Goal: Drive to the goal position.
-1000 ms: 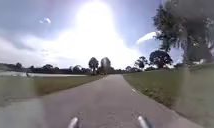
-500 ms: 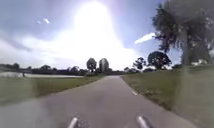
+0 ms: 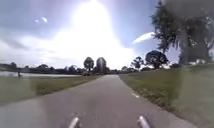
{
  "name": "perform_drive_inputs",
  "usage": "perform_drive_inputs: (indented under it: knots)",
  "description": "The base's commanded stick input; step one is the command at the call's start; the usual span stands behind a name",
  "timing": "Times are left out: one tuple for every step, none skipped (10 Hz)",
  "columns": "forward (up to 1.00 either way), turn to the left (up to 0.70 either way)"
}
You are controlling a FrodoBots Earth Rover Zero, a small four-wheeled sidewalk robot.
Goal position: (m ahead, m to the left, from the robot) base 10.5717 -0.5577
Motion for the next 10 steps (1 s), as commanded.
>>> perform_drive_inputs:
  knots:
    - [0.70, 0.00]
    - [0.70, 0.00]
    - [0.70, 0.22]
    - [0.70, 0.35]
    - [0.70, 0.35]
    - [0.70, 0.35]
    - [0.70, 0.00]
    - [0.70, 0.00]
    - [0.70, 0.00]
    - [0.70, 0.00]
